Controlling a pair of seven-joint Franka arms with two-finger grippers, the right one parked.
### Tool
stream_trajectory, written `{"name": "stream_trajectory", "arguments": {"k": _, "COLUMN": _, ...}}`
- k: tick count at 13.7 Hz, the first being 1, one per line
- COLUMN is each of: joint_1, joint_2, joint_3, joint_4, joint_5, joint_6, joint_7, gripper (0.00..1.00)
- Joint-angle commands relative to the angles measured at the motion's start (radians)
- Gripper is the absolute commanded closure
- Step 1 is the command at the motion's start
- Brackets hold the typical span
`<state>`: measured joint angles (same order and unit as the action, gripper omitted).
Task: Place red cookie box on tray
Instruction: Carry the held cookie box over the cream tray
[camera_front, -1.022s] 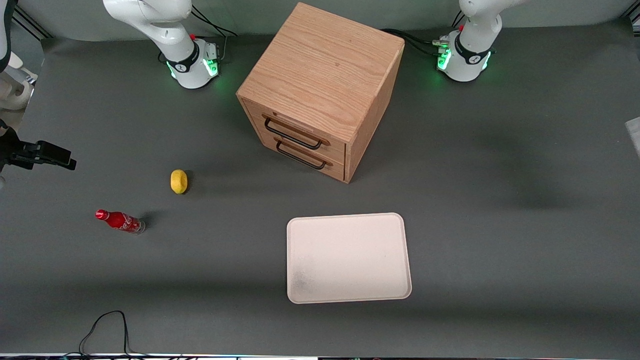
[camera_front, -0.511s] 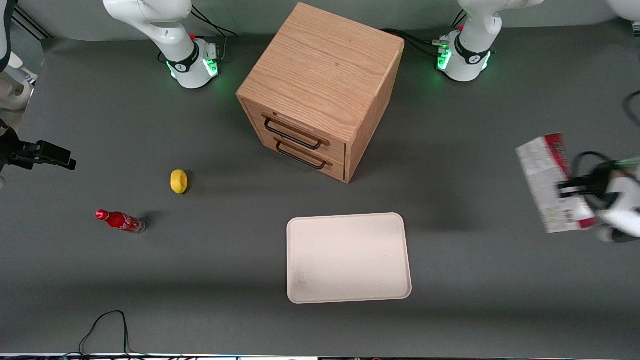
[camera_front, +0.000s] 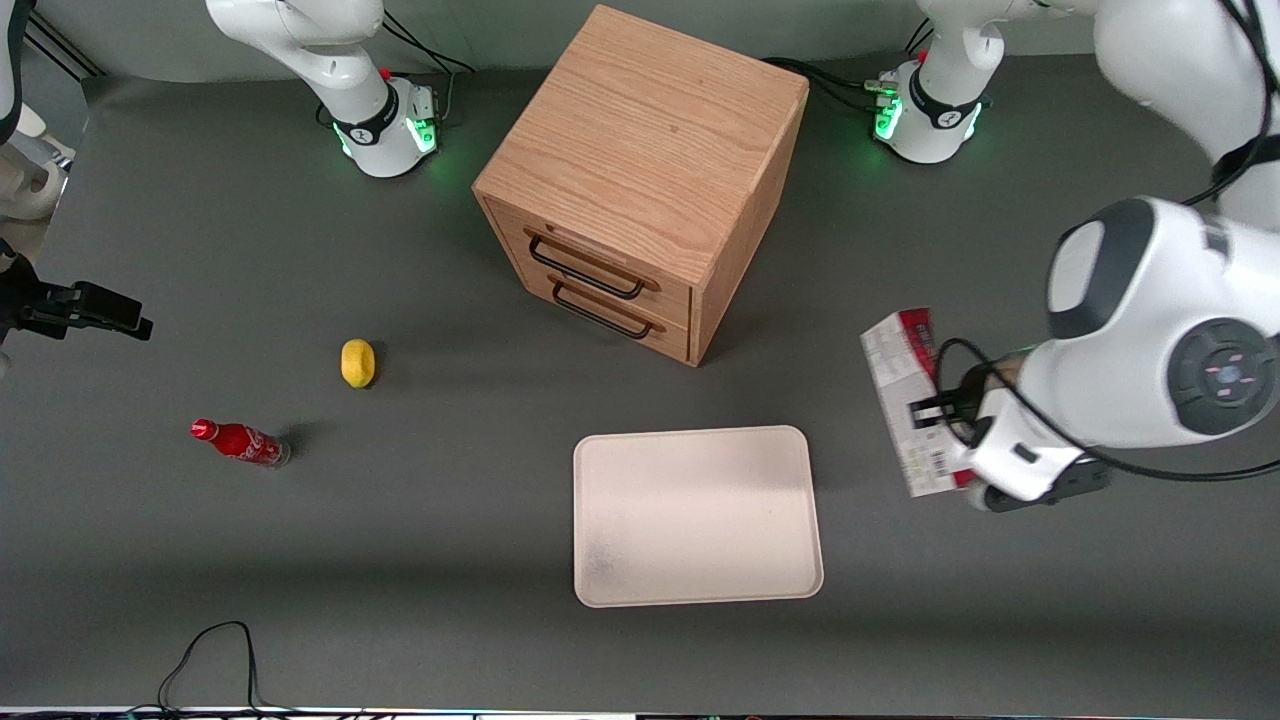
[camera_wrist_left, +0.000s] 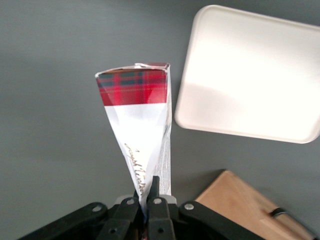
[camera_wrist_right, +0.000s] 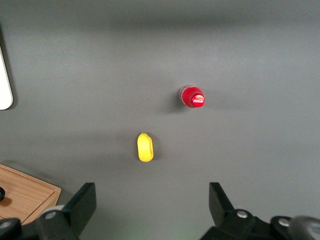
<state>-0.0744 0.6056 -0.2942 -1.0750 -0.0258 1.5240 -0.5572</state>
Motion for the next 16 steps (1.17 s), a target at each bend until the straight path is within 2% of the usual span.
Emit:
{"name": "stream_trajectory", "arguments": {"k": 1, "joint_1": -0.03, "joint_2": 0.107, "joint_3": -0.051, "joint_4": 0.096, "joint_5": -0.011, "joint_6": 0.082, "joint_7": -0.075, "gripper": 1.0}}
{"name": "stream_trajectory", "arguments": {"k": 4, "joint_1": -0.097, "joint_2": 0.192, "joint_3": -0.031, "joint_4": 0.107, "joint_5": 0.062, "joint_6": 0.201, "joint_7": -0.058, "gripper": 1.0}}
{"name": "stream_trajectory", "arguments": {"k": 6, "joint_1": -0.148, "joint_2": 0.241, "joint_3": -0.02, "joint_4": 0.112, "joint_5": 0.169, "joint_6": 0.272, "joint_7": -0.037, "gripper": 1.0}}
{"name": "stream_trajectory", "arguments": {"k": 9, "joint_1": -0.154, "joint_2": 0.327, "joint_3": 0.006, "joint_4": 0.15, "joint_5": 0.178, "joint_6": 0.349, "joint_7": 0.074, "gripper": 1.0}}
{"name": "stream_trajectory", "arguments": {"k": 16, "joint_1": -0.156, "joint_2": 0.395, "joint_3": 0.004, "joint_4": 0.159, "joint_5": 0.176, "joint_6": 0.395, "joint_7": 0.072, "gripper": 1.0}}
